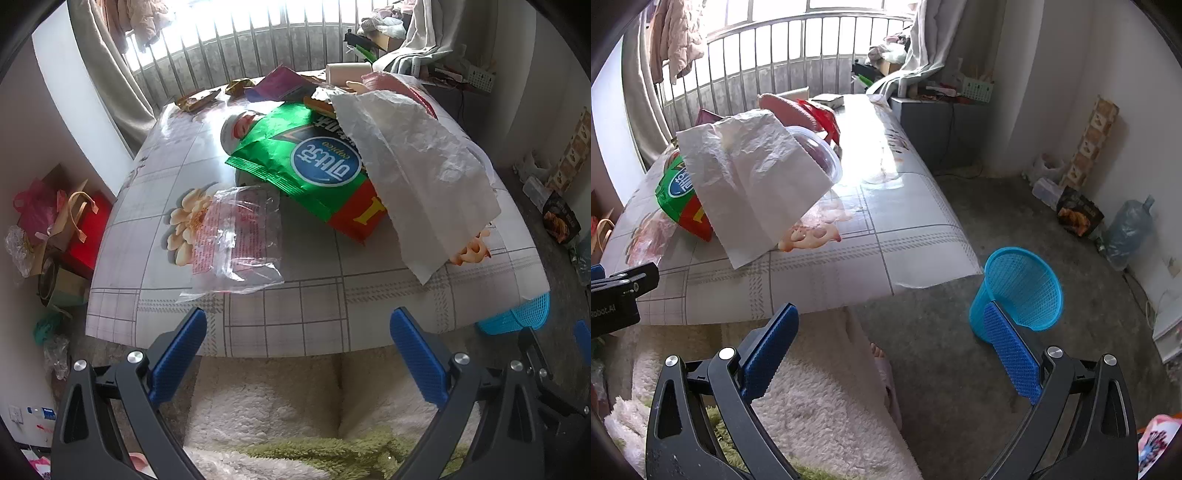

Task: Collect trash

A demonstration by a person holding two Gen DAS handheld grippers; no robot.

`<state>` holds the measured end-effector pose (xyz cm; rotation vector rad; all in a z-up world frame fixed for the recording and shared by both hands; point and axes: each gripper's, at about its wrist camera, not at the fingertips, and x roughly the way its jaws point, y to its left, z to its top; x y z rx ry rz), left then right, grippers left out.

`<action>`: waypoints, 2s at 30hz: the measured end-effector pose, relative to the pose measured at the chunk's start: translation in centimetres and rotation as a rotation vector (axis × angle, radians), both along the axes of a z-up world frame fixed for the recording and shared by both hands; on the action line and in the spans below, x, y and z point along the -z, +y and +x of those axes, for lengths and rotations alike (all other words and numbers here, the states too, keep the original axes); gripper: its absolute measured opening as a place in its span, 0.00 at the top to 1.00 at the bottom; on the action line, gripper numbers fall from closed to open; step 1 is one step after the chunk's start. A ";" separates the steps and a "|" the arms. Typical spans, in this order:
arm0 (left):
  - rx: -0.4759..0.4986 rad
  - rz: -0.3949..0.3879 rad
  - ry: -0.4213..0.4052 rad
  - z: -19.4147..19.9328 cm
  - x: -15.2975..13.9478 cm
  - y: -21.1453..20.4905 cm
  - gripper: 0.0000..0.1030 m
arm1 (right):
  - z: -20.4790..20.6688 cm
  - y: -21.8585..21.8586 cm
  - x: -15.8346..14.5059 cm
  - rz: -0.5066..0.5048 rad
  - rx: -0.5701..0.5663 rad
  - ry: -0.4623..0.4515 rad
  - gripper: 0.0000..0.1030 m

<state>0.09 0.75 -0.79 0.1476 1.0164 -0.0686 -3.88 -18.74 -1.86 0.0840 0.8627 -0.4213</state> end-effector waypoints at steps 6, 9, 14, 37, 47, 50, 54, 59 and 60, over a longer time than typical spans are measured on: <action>-0.004 0.000 -0.003 0.1 0.0 0.2 0.05 | 0.0 0.2 0.1 0.002 -0.006 0.005 0.07; -0.008 -0.002 0.000 0.1 0.1 0.4 0.05 | -0.1 0.3 0.0 -0.001 -0.010 0.006 0.07; -0.013 -0.005 0.000 0.2 0.2 0.7 0.05 | 0.0 0.4 0.0 -0.002 -0.013 0.009 0.07; -0.010 0.000 0.009 0.2 0.4 0.8 0.05 | 0.1 0.4 -0.2 -0.003 -0.016 0.013 0.07; -0.009 0.005 0.016 0.1 0.5 0.7 0.05 | -0.1 0.2 -0.1 -0.002 -0.024 0.019 0.07; -0.008 0.007 0.018 0.1 0.6 0.7 0.05 | -0.2 0.2 -0.1 -0.001 -0.024 0.019 0.07; -0.008 0.009 0.020 0.1 0.6 0.6 0.05 | -0.3 0.1 -0.1 -0.002 -0.023 0.020 0.07; -0.008 0.010 0.021 0.1 0.6 0.6 0.05 | -0.3 0.1 -0.1 -0.002 -0.028 0.022 0.07; -0.008 0.010 0.022 0.1 0.6 0.6 0.05 | -0.3 0.1 -0.1 -0.002 -0.029 0.022 0.07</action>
